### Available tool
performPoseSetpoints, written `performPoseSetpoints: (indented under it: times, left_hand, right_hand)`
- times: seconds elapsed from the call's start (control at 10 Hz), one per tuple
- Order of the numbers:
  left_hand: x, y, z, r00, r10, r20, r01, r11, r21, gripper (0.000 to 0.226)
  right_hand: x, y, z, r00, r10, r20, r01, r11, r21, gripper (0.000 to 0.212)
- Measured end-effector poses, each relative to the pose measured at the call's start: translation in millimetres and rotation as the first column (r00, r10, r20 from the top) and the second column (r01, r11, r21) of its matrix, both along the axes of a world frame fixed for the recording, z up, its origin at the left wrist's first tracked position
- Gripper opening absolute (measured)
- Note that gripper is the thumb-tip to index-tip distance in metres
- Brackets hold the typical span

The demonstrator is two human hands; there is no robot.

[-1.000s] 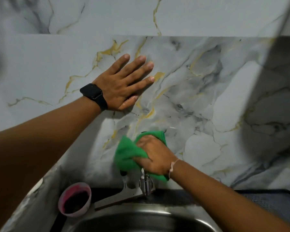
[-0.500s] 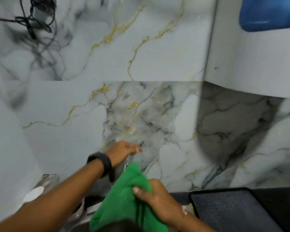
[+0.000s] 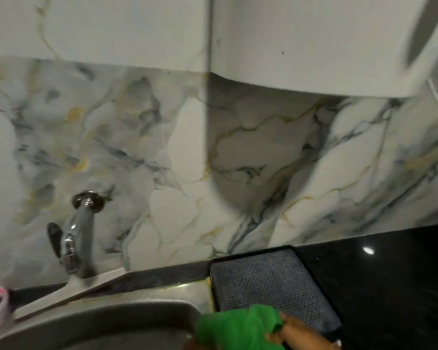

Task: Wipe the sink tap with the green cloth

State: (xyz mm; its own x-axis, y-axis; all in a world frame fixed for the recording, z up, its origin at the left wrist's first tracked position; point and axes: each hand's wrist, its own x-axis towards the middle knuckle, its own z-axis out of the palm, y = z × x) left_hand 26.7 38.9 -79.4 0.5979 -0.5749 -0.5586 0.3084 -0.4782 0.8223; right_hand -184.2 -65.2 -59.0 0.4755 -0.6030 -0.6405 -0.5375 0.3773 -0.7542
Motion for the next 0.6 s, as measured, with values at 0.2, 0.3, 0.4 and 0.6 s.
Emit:
performPoseSetpoints:
  times: [0.2, 0.3, 0.4, 0.6]
  left_hand:
    - [-38.5, -63.1, -43.1, 0.969, -0.205, -0.135, 0.179, 0.967, -0.179, 0.048]
    - [-44.8, -101.6, -50.2, 0.960, -0.197, -0.198, 0.158, 0.967, -0.199, 0.062]
    - [-50.4, -109.1, -74.9, 0.953, -0.291, -0.087, 0.277, 0.950, -0.143, 0.064]
    - [-20.0, -55.6, -49.4, 0.877, -0.365, 0.313, 0.333, 0.931, 0.152, 0.052]
  right_hand:
    - [-20.2, -86.5, -7.3, 0.953, -0.250, 0.169, 0.287, 0.926, -0.245, 0.053]
    - [-19.6, -114.5, -42.9, 0.937, -0.327, 0.122, 0.349, 0.867, -0.356, 0.043]
    - [-27.9, -125.0, -75.7, 0.906, -0.423, -0.026, 0.384, 0.845, -0.373, 0.048]
    - [-18.7, -90.3, -64.1, 0.890, -0.392, -0.233, 0.151, 0.735, -0.661, 0.053]
